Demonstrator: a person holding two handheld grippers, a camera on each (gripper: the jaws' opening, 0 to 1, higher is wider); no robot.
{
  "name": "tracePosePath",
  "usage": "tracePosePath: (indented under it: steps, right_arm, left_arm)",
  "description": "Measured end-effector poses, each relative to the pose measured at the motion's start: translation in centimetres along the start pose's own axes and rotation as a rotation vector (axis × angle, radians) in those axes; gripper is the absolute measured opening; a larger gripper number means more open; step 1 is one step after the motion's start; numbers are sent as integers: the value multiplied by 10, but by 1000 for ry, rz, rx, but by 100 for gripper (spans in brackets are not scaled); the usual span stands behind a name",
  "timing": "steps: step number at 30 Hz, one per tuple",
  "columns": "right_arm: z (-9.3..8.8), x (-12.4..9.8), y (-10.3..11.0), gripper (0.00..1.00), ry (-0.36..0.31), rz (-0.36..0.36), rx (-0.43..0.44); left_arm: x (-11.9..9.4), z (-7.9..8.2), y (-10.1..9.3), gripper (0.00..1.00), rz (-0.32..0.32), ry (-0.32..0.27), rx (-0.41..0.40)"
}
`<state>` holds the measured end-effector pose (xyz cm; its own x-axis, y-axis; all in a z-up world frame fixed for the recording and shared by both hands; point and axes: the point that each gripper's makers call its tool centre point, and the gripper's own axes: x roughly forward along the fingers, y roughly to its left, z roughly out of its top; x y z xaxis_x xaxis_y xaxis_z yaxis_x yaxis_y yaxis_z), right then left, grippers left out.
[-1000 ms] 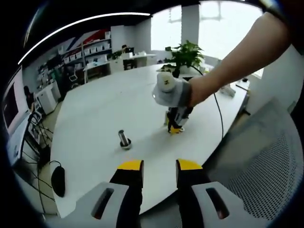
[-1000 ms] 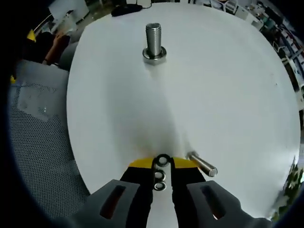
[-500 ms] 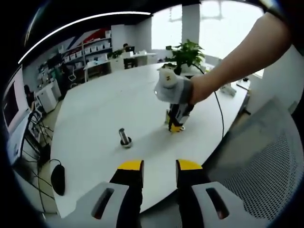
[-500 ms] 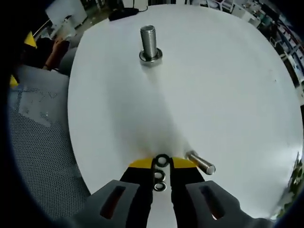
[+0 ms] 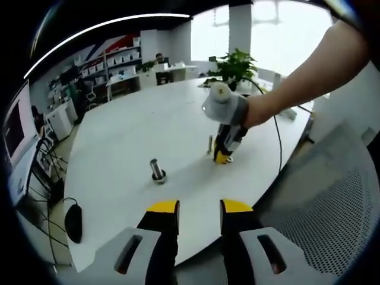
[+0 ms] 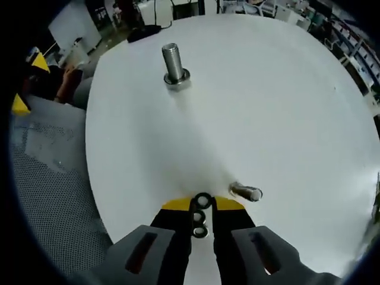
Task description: Place the washer onto the threaded stud by aligning its center hole with the stud, sliding it down to the base, and recovering from edge contact or off-axis alignment until the washer reaches the visible bottom stop.
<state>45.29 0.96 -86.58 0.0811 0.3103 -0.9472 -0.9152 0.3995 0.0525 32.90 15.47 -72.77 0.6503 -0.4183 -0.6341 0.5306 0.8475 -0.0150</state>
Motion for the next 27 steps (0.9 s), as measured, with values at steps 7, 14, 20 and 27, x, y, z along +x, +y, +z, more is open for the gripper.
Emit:
tracePosePath:
  steps: [7,14,20,27]
  right_arm:
    - [-4,-17,-14,13,-44,-27,68]
    - [-3,-36,-18,13,-80,-21,81]
    - [6,-57,-25,13,-128,-47,57]
    - [23,-70,-29,13,-163,-77,17]
  left_arm:
    - [0,0,0,25,-1,1,3]
    - [1,-1,-1,25,-8,12,8]
    - [2,-1,-1,25,-13,11,2]
    - [2,-2,-2,25,-17,14,4]
